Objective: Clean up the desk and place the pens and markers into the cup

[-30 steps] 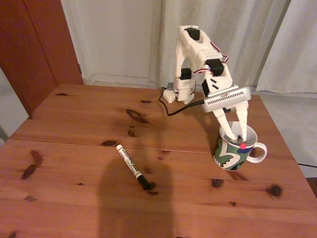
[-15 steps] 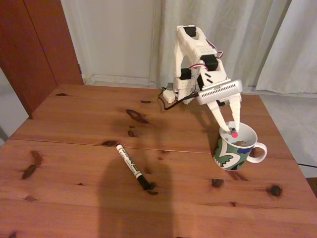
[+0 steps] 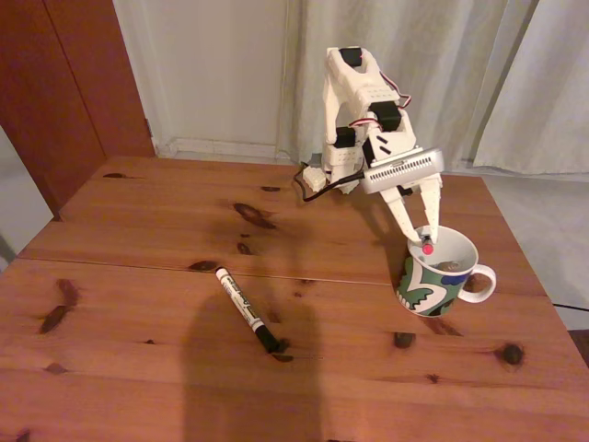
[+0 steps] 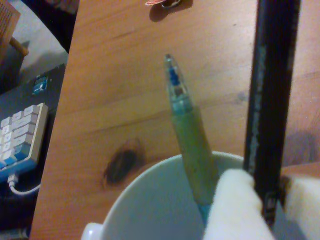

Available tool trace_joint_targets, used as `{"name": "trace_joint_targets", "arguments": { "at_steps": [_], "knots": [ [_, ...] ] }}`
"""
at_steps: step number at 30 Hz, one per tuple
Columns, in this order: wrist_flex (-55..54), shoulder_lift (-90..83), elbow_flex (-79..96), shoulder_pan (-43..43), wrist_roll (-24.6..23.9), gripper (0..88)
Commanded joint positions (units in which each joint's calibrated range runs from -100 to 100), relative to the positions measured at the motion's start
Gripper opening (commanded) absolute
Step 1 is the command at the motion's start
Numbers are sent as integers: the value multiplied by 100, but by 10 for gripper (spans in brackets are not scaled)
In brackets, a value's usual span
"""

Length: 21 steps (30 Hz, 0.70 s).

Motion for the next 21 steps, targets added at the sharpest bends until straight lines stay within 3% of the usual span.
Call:
{"name": "trace_joint_targets", "arguments": {
  "at_steps": [1,15,21],
  "knots": [
    [-153,-278,-23,-1,31,7],
    [-153,-278,-23,55,36,14],
    [-92,-278,31,31,224,112]
  ]
}}
